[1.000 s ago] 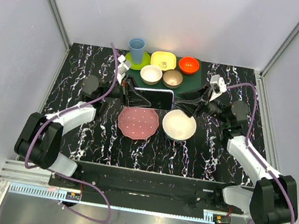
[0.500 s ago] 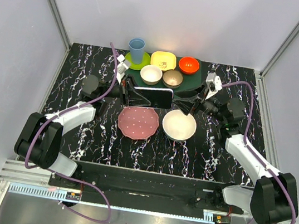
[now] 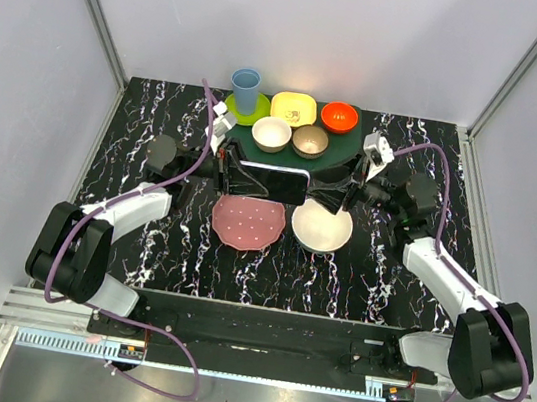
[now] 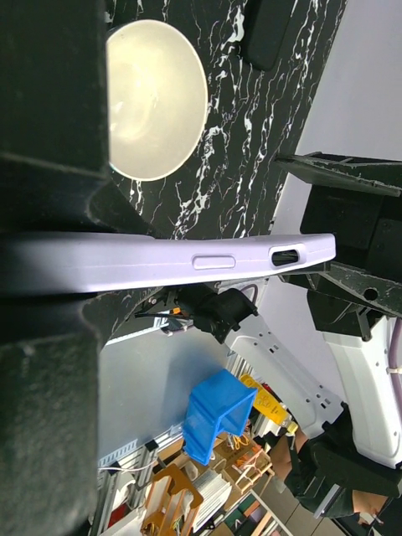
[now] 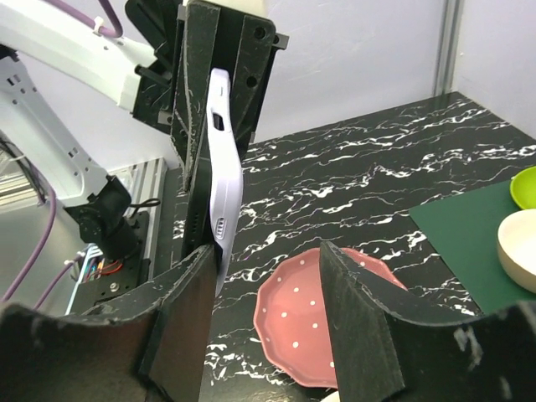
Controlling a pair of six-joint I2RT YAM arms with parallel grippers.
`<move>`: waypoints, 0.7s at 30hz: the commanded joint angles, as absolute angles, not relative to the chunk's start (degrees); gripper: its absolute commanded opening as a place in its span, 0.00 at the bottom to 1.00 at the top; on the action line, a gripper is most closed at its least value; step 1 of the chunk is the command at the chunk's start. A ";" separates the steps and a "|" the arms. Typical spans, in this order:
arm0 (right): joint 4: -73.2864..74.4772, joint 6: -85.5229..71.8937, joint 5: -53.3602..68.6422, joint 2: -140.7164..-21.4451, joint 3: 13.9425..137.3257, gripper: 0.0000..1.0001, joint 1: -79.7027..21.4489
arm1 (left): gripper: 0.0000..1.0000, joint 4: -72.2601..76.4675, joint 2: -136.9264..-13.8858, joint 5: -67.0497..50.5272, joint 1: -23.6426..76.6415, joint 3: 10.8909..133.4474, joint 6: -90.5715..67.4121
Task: Take the phone out of the phone case
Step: Remove the phone case from the phone.
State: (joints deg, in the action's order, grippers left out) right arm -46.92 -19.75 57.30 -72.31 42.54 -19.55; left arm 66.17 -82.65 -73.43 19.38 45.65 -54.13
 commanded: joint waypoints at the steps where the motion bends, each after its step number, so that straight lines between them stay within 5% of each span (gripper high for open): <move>1: -47.64 -20.30 62.31 -73.74 44.47 0.59 -22.76 | 0.00 72.33 -81.47 -69.08 21.01 46.93 -54.41; 21: -53.43 -25.74 60.56 -78.92 44.65 0.59 -26.98 | 0.00 72.07 -81.39 -65.83 21.01 45.62 -53.88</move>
